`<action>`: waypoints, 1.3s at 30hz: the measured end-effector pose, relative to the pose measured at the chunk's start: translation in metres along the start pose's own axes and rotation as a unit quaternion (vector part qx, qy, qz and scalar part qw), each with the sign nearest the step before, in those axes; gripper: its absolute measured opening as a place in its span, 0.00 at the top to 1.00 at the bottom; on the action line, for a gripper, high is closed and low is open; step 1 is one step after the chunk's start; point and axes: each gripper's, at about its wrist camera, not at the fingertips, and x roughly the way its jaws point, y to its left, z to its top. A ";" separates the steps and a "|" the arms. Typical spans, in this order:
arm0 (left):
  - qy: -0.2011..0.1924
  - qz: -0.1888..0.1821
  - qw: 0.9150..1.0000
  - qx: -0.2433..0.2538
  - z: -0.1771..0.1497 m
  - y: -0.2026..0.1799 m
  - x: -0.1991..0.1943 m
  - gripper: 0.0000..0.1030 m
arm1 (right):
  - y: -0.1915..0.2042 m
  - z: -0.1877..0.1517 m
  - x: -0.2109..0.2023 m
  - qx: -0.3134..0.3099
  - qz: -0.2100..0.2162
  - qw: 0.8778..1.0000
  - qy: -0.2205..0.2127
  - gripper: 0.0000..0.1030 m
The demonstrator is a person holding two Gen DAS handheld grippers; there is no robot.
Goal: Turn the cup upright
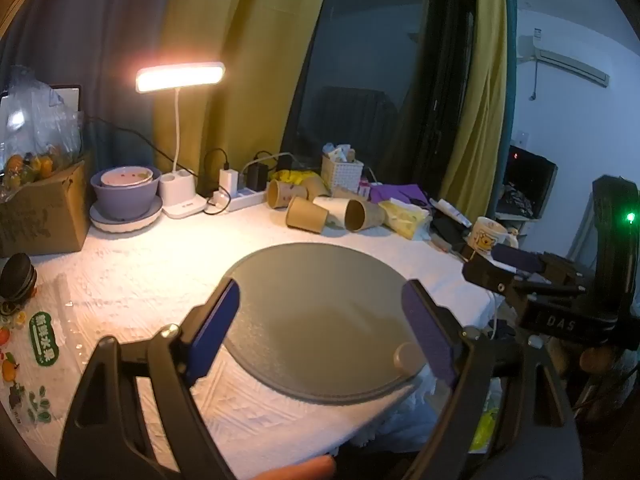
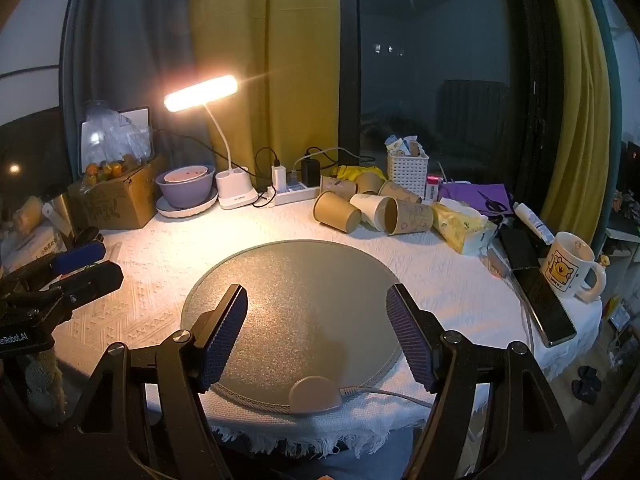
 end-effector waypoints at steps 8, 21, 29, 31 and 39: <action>-0.006 0.001 1.000 0.001 0.000 -0.002 -0.001 0.18 | 0.000 0.000 -0.001 0.000 0.000 1.000 0.000 0.27; -0.006 -0.005 1.000 0.002 0.000 0.001 -0.002 0.18 | -0.001 0.001 -0.001 0.000 0.000 1.000 -0.001 0.27; -0.007 -0.006 1.000 0.002 0.001 0.002 0.000 0.18 | -0.001 0.001 -0.001 0.000 0.001 1.000 -0.001 0.27; -0.006 -0.007 1.000 0.002 0.001 0.003 0.000 0.18 | 0.000 0.001 -0.001 0.000 0.001 1.000 -0.001 0.27; -0.006 -0.008 1.000 0.002 0.003 0.003 -0.001 0.18 | 0.000 0.000 0.000 0.000 0.001 1.000 -0.002 0.27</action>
